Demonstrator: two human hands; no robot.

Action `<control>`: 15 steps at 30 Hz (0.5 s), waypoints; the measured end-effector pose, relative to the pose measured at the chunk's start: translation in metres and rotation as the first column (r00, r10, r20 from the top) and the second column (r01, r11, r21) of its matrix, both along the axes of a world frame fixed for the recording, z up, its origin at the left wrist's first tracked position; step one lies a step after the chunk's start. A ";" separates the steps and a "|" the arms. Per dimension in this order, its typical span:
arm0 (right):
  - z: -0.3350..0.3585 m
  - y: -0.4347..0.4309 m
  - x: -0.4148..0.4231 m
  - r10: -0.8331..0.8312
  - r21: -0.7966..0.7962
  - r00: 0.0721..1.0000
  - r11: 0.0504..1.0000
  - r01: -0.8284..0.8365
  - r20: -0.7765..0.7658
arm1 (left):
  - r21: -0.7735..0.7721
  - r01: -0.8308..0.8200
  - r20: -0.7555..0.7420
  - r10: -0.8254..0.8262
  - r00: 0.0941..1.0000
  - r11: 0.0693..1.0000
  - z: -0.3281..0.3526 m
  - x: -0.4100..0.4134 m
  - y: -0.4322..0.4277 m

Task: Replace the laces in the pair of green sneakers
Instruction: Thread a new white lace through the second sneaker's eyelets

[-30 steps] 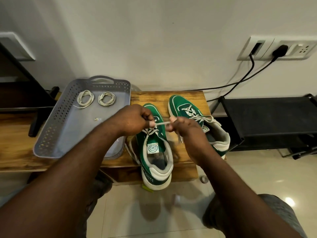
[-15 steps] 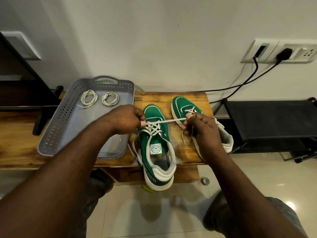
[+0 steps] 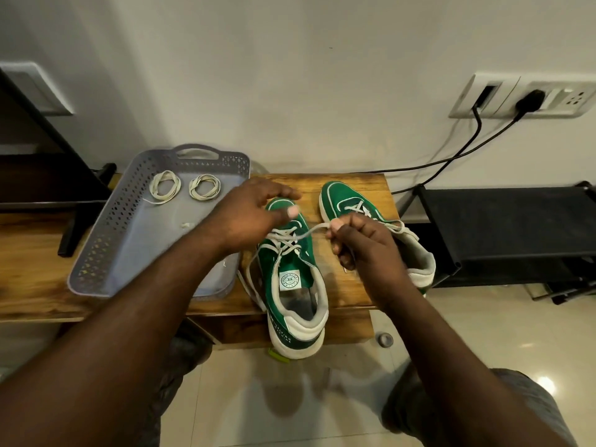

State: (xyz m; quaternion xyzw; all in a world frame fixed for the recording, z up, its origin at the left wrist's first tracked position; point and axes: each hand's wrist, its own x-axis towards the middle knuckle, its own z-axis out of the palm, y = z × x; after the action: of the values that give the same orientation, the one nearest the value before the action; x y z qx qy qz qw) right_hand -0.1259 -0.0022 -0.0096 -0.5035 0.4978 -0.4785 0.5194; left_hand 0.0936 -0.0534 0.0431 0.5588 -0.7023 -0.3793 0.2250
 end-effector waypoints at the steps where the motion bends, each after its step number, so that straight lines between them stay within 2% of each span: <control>1: -0.001 0.001 0.004 0.028 -0.014 1.000 1.000 -0.028 -0.008 | 0.017 0.038 -0.082 -0.036 0.996 0.999 0.002 -0.008 0.005; 4: 0.001 0.001 0.010 0.066 -0.040 0.998 0.997 -0.066 -0.005 | 0.063 0.159 -0.114 -0.151 0.982 0.985 0.002 -0.022 0.015; 8: -0.001 0.000 0.007 0.052 -0.043 0.998 0.998 -0.053 -0.033 | 0.084 0.123 -0.140 -0.110 0.984 0.989 -0.002 -0.018 0.010; 10: -0.001 -0.001 0.006 0.054 -0.040 0.998 0.998 -0.056 -0.041 | 0.080 0.128 -0.040 -0.125 0.991 0.989 -0.003 -0.014 0.007; 13: -0.001 -0.001 0.003 0.041 -0.030 0.997 0.999 -0.043 -0.061 | -0.011 0.041 0.317 -0.035 0.948 0.999 -0.006 0.002 -0.005; 15: -0.002 -0.002 0.003 0.029 -0.021 0.998 0.999 -0.030 -0.052 | -0.027 -0.013 0.366 0.022 0.931 1.000 -0.006 0.014 -0.009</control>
State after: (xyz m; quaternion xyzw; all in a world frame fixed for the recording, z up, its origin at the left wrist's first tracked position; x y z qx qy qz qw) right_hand -0.1232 -0.0039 -0.0115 -0.5285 0.4984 -0.4629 0.5080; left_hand 0.1074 -0.0627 0.0371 0.6231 -0.7314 -0.2583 0.1002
